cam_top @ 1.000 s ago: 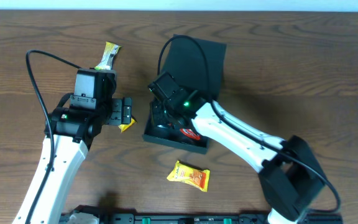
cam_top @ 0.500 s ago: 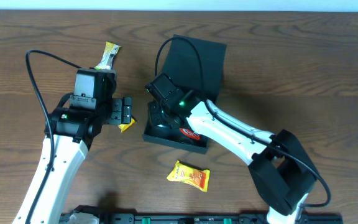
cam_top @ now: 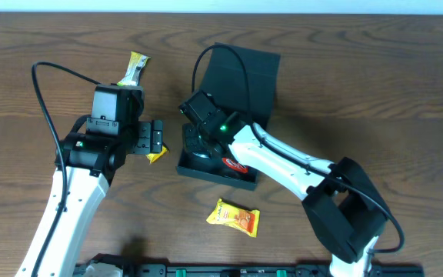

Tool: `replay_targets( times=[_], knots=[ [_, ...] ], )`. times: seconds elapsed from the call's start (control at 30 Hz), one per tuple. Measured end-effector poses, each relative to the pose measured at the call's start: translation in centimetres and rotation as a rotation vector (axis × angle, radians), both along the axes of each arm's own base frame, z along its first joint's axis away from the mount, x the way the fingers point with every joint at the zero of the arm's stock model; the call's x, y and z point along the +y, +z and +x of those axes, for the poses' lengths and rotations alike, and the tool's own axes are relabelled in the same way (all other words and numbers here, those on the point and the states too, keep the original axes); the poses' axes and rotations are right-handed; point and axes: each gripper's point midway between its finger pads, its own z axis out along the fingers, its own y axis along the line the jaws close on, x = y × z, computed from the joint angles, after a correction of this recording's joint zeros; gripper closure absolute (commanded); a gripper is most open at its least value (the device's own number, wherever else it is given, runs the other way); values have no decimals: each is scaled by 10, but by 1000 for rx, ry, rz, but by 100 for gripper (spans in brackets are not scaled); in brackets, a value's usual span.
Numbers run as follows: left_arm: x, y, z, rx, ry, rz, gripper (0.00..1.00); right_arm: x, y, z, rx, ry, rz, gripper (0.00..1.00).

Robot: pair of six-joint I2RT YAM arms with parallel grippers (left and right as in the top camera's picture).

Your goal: Pack container

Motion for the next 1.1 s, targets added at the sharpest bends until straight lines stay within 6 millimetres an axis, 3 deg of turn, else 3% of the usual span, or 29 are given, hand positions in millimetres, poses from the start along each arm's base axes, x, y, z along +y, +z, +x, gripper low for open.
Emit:
replay_targets(
  times=[0.93, 1.1],
  knots=[
    [0, 0, 0, 0, 0, 0, 4, -52, -13, 0, -13, -131, -230, 98],
    [0, 0, 0, -1, 0, 0, 4, -75, -16, 6, 16, -168, -274, 99]
  ],
)
